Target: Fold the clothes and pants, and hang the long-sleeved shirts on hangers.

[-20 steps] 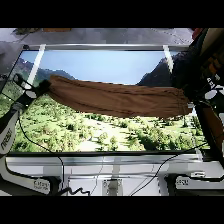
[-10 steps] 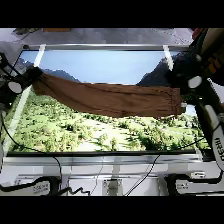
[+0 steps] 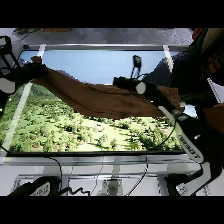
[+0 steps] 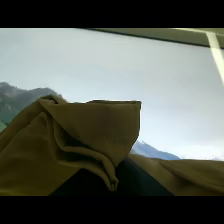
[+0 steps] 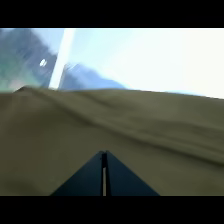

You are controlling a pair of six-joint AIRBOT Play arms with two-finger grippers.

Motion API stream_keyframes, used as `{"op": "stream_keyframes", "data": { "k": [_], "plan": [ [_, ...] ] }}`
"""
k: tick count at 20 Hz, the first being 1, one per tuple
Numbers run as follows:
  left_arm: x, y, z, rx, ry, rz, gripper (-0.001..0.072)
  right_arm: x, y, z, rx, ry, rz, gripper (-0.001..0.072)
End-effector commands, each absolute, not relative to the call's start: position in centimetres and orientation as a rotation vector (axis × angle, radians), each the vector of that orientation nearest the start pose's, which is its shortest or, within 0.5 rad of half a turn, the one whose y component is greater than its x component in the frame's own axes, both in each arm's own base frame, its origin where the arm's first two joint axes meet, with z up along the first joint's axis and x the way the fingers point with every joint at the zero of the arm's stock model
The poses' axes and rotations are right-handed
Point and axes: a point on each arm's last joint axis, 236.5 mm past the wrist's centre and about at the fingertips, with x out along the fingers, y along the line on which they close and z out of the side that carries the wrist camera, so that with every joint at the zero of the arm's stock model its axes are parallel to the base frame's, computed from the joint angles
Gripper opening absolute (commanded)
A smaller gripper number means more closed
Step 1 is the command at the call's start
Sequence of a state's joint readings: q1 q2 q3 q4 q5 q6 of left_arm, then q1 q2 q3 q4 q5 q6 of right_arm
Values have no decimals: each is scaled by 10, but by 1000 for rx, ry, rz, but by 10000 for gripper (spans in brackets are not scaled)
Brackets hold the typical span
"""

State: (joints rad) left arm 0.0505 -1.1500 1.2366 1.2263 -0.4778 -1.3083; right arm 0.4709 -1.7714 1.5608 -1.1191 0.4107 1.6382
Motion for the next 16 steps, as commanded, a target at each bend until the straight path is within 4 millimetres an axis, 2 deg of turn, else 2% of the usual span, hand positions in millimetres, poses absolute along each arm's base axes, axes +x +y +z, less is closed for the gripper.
{"op": "stream_keyframes", "data": {
  "k": [1, 4, 7, 10, 12, 13, 16],
  "plan": [
    [476, -45, 251, -63, 296, -175, 20, 514, 410, 16, 352, 800, 609, 26],
    [458, -75, 272, -136, 270, -257, 20, 494, 465, 0, 395, 842, 686, 25],
    [452, -89, 277, -140, 265, -291, 21, 468, 509, -19, 449, 901, 734, 25],
    [460, -88, 262, -142, 296, -284, 20, 444, 524, -30, 417, 948, 768, 25],
    [474, -87, 238, -129, 344, -274, 20, 443, 514, -36, 365, 980, 764, 26],
    [481, -86, 223, -123, 375, -269, 19, 447, 501, -39, 323, 1000, 752, 26],
    [513, -87, 175, -153, 432, -246, 16, 474, 435, -41, 219, 1063, 668, 26]
  ]
}}
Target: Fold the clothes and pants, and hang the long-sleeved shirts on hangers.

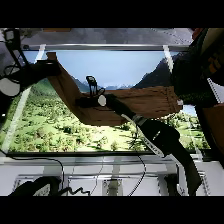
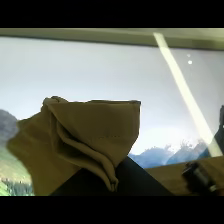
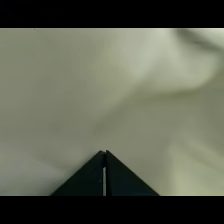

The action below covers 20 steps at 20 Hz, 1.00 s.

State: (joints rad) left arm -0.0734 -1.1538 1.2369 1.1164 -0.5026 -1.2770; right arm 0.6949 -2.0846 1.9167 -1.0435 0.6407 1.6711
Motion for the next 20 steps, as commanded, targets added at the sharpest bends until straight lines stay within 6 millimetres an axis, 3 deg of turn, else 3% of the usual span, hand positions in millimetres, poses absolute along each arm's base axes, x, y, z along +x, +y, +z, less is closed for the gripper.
{"op": "stream_keyframes", "data": {
  "k": [1, 3, 6, 9, 12, 15, 16, 17, 18, 20],
  "plan": [
    [524, -94, 159, -188, 443, -246, 15, 485, 409, -36, 216, 1080, 633, 26],
    [536, -123, 126, -215, 492, -281, 15, 511, 353, -17, 233, 1087, 561, 26],
    [533, -212, 91, -147, 552, -437, 15, 544, 270, 29, 289, 1034, 464, 27],
    [511, -311, 81, -24, 507, -604, 15, 555, 203, 68, 301, 991, 398, 27],
    [482, -372, 56, 13, 510, -691, 17, 557, 155, 91, 298, 966, 337, 28],
    [456, -399, 26, 46, 586, -756, 51, 556, 128, 95, 315, 973, 299, 27],
    [449, -400, 22, 54, 615, -773, 236, 555, 122, 92, 312, 988, 288, 27],
    [444, -397, 20, 60, 650, -787, 548, 554, 114, 89, 289, 999, 276, 28],
    [440, -389, 19, 63, 689, -795, 638, 552, 104, 84, 245, 1010, 261, 27],
    [438, -352, 20, 59, 794, -791, 630, 546, 77, 72, 113, 1052, 234, 27]
  ]
}}
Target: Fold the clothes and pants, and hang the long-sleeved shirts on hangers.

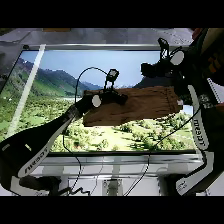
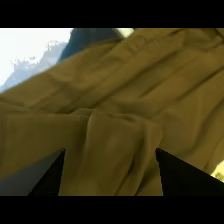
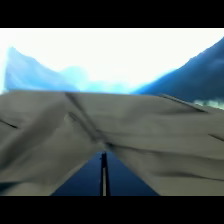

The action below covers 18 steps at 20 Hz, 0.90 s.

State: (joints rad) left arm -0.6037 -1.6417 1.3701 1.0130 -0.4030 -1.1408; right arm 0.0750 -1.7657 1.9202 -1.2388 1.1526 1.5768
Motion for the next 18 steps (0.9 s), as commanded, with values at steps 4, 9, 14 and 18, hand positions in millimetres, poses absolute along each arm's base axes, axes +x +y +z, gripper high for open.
{"op": "stream_keyframes", "data": {
  "k": [4, 9, 14, 18],
  "plan": [
    [453, -230, 29, -45, 987, -659, 460, 525, 15, 47, 80, 1168, 160, 27],
    [473, -81, 19, -285, 1073, -399, 481, 482, -45, 16, 142, 1330, 147, 27],
    [466, -63, -9, -451, 1121, -364, 698, 477, -31, 3, 234, 1330, 240, 27],
    [466, -94, -42, -455, 1174, -435, 697, 481, -6, 9, 248, 1302, 327, 28]
  ]
}}
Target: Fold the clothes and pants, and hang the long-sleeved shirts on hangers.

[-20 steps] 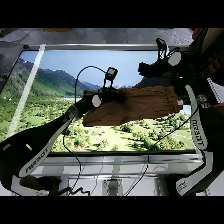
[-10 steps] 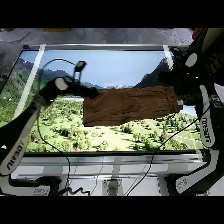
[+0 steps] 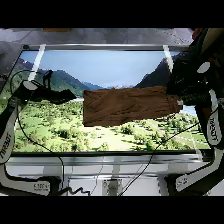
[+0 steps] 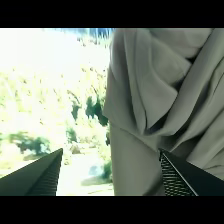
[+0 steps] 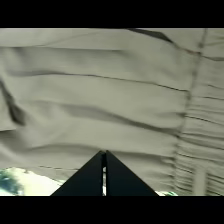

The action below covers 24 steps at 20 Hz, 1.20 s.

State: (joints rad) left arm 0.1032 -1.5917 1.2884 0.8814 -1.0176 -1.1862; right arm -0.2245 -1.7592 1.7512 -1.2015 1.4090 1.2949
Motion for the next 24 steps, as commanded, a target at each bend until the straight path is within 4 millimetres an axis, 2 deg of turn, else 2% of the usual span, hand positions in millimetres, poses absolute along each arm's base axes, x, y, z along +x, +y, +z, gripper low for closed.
{"op": "stream_keyframes", "data": {
  "k": [1, 3, 5, 9, 11, 12, 13, 15, 16, 18, 20, 24],
  "plan": [
    [468, -107, -48, -487, 1175, -470, 697, 481, -2, 9, 245, 1303, 335, 27],
    [470, -135, -55, -558, 1173, -542, 697, 482, 5, 10, 238, 1303, 347, 27],
    [466, -155, -71, -532, 1185, -595, 699, 485, 11, 11, 237, 1289, 356, 27],
    [461, -181, -99, -498, 1223, -611, 699, 487, 26, 12, 228, 1281, 382, 28],
    [459, -191, -105, -485, 1229, -615, 696, 488, 36, 14, 233, 1276, 405, 28],
    [458, -195, -105, -478, 1230, -622, 668, 490, 41, 15, 229, 1267, 410, 28],
    [456, -200, -105, -473, 1232, -630, 536, 492, 46, 15, 220, 1259, 416, 28],
    [455, -205, -104, -464, 1231, -638, 177, 497, 61, 17, 200, 1236, 432, 28],
    [456, -205, -102, -459, 1225, -643, 20, 499, 69, 17, 189, 1225, 440, 27],
    [466, -203, -88, -449, 1187, -647, 18, 504, 83, 19, 168, 1201, 454, 27],
    [474, -193, -62, -390, 1137, -658, 17, 509, 96, 20, 153, 1175, 466, 27],
    [470, -170, 12, -121, 1056, -692, 16, 520, 125, 12, 131, 1116, 476, 27]
  ]
}}
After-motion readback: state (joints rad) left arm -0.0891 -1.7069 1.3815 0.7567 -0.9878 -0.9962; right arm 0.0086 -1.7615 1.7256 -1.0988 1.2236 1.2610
